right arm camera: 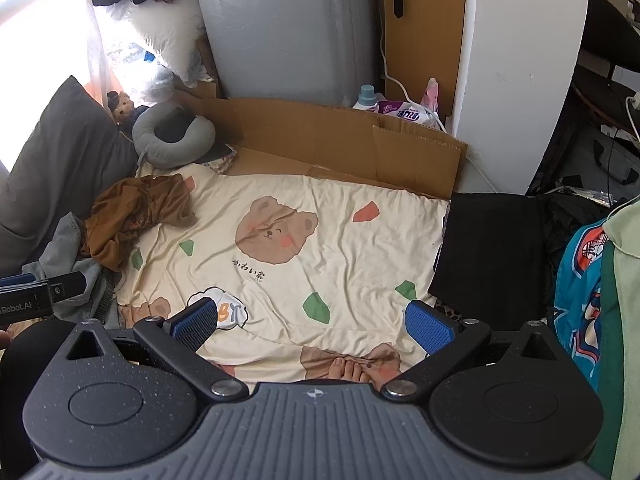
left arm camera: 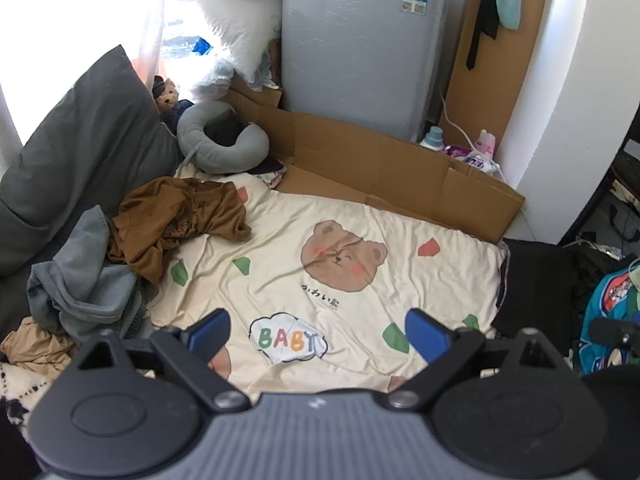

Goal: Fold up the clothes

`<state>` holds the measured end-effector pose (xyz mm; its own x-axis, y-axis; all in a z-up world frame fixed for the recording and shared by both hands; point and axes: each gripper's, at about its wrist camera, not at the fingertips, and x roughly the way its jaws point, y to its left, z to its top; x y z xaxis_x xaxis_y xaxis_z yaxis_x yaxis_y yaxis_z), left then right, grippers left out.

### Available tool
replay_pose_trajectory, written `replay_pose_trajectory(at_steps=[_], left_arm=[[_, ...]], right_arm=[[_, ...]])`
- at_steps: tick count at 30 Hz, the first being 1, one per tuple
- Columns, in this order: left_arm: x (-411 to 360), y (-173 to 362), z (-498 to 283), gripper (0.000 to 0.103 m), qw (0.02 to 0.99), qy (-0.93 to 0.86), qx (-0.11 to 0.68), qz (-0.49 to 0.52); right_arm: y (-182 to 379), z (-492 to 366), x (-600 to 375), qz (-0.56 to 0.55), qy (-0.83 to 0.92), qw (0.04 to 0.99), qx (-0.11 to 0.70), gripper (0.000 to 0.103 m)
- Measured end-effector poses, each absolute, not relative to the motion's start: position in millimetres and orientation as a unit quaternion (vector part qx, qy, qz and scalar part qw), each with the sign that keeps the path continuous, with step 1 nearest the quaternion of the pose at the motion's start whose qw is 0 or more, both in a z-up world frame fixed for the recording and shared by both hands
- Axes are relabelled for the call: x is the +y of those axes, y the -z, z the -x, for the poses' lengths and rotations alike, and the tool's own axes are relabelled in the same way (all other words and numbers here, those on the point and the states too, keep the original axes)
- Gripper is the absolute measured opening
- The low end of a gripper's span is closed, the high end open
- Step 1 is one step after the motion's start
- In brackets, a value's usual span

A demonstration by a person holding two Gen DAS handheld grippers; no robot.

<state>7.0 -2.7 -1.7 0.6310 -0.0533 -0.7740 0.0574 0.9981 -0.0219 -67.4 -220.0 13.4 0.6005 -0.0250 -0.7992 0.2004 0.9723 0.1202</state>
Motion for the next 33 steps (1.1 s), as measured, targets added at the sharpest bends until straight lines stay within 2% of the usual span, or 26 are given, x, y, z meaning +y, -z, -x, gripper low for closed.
replay_pose_trajectory(at_steps=[33], left_arm=[[-1.2, 0.6, -11.9, 0.098, 0.891, 0.064, 0.448, -0.044]], right_arm=[[-12.8, 66.2, -238.3, -0.158, 0.073, 0.873, 0.456, 0.103]])
